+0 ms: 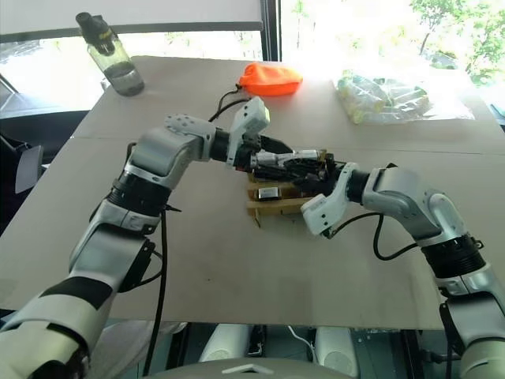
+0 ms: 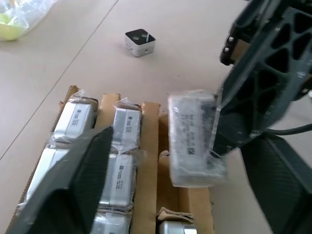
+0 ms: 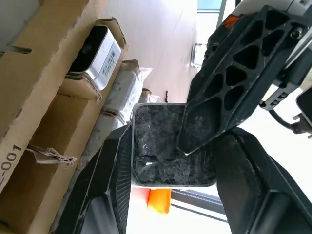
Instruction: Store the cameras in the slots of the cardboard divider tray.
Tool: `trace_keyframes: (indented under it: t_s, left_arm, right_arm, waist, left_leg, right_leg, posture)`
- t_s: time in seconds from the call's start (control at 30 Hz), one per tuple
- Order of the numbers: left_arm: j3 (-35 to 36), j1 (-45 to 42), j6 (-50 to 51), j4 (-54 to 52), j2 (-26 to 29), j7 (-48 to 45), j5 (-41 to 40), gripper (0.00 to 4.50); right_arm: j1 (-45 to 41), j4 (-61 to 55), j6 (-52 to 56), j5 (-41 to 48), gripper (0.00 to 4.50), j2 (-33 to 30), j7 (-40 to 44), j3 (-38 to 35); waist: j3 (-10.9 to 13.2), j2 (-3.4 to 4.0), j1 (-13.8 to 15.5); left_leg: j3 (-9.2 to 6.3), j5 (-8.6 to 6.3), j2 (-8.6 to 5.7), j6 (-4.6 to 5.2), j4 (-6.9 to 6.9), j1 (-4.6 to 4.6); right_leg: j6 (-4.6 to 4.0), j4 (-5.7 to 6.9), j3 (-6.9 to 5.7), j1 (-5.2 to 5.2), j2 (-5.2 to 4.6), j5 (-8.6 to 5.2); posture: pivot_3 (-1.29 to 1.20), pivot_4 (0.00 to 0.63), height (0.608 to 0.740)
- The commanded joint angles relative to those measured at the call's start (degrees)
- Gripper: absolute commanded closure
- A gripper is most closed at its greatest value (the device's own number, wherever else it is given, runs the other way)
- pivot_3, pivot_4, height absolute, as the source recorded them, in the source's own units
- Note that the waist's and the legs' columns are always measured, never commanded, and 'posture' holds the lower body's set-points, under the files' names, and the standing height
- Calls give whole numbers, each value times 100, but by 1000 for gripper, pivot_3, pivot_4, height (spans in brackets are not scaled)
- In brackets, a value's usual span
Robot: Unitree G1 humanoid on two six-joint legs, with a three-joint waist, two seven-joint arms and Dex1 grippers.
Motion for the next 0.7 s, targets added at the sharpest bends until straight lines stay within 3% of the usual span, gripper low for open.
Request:
trace_keyframes:
  t_s: [0.03, 0.13, 0.17, 0.33, 0.37, 0.5, 0.53, 0.63, 0.7]
  left_arm:
    - [132, -48, -36, -157, 6, -70, -29, 2179]
    - [-15, 112, 49, -401, 109, -272, -37, 3630]
    - [-9, 138, 81, -443, 98, -249, -46, 3762]
    - [2, 132, 105, -437, 70, -215, -22, 3759]
    - [1, 126, 92, -429, 73, -218, -13, 3759]
    - [7, 80, 21, -371, 90, -264, 19, 3760]
    - [16, 61, -26, -352, 86, -294, 18, 3760]
    - [36, 31, -81, -338, 70, -325, 8, 3760]
    - [40, 18, -131, -328, 51, -308, 26, 3760]
  right_arm:
    - [-84, -89, 11, 93, 2658, -34, -98, -10]
    - [-78, -115, 47, 101, 2658, -37, -123, 0]
    - [-72, -125, 61, 113, 2658, -39, -127, 5]
    - [50, -208, 236, 209, 2658, -18, -111, -2]
    - [69, -227, 249, 242, 1859, -10, -118, -11]
    - [185, -304, 443, 474, 217, -22, -70, -84]
    - [255, -329, 531, 580, 36, -54, -55, -143]
    - [445, -402, 723, 902, 36, -153, 15, -276]
    - [795, -607, 1221, 1669, 36, -168, 225, -499]
  waist:
    - [0, 0, 1]
    - [0, 0, -7]
    - [0, 0, -8]
    - [1, 0, 4]
    - [1, 0, 5]
    - [1, 0, -1]
    - [1, 0, 1]
    - [1, 0, 10]
    - [1, 0, 3]
  left_leg:
    - [0, 0, 0, 0, 0, 0]
    - [1, 0, 0, 0, 0, 1]
    - [0, 0, 1, 0, -1, 1]
    - [-1, 0, 1, 0, 0, 1]
    - [-1, 0, 1, 0, 0, 0]
    - [-1, 0, 1, 0, 0, 0]
    - [-2, 0, 1, 0, 0, 0]
    - [-3, 0, 1, 0, 0, -2]
    - [0, 0, 0, 0, 1, -2]
  right_leg:
    - [0, 0, 0, 0, 0, 0]
    - [0, 0, 2, 0, 0, 0]
    - [0, 0, 1, 0, 1, 0]
    - [0, 0, 1, 0, 0, 0]
    - [0, 0, 0, 0, 0, 0]
    - [0, -1, 0, 0, 0, 0]
    - [0, 0, 0, 0, 0, 0]
    - [0, -1, -2, 0, -1, 0]
    - [0, -1, 1, 0, -2, 0]
  posture:
    - [0, 150, 726]
    - [0, 150, 726]
    - [0, 150, 726]
    - [0, 150, 726]
    - [0, 150, 726]
    - [0, 150, 726]
    - [0, 150, 726]
    - [0, 150, 726]
    - [0, 150, 726]
